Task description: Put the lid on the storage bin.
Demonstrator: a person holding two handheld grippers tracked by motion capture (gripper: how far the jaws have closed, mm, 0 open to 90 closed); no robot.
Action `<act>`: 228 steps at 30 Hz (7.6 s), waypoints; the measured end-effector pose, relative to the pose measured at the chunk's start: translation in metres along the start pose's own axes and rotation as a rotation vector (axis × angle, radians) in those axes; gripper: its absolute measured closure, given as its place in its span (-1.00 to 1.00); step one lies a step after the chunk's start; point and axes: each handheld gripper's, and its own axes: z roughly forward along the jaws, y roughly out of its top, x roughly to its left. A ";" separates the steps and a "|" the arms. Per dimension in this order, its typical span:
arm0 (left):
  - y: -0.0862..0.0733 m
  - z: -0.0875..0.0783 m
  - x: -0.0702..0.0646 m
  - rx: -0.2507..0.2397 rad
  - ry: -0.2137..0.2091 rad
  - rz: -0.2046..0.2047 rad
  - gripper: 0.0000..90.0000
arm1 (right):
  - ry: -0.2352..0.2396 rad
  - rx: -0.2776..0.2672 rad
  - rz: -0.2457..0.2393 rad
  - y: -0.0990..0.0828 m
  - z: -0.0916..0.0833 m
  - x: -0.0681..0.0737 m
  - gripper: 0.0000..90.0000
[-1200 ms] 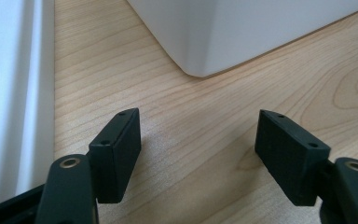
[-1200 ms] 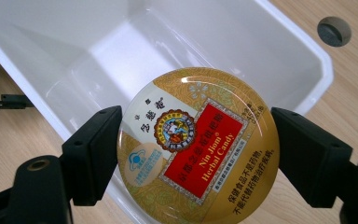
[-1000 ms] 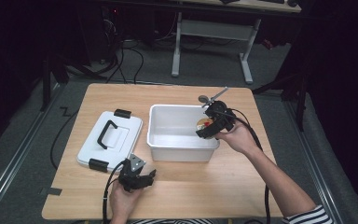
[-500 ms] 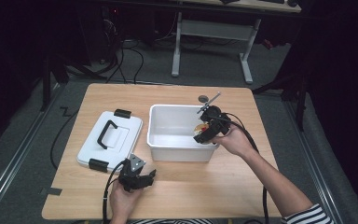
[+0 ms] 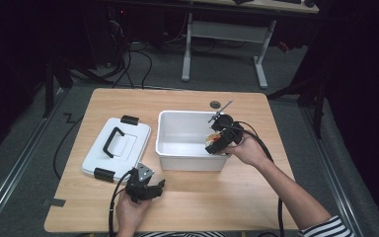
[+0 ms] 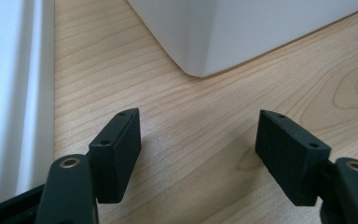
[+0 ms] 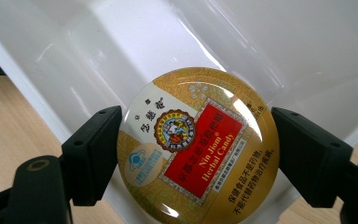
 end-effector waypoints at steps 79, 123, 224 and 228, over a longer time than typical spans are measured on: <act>0.000 0.001 -0.001 -0.001 0.008 0.006 -0.29 | -0.051 -0.471 0.253 -0.101 -0.058 -0.035 -0.25; 0.000 0.001 -0.002 0.002 0.012 0.013 -0.29 | -0.050 -0.530 0.472 -0.197 -0.005 -0.033 -0.20; 0.054 -0.060 0.173 0.126 0.113 -0.336 0.12 | -0.292 -0.431 0.426 -0.220 0.071 -0.017 -0.30; 0.046 -0.055 0.172 0.123 0.109 -0.361 0.16 | -0.292 -0.431 0.426 -0.220 0.071 -0.017 -0.30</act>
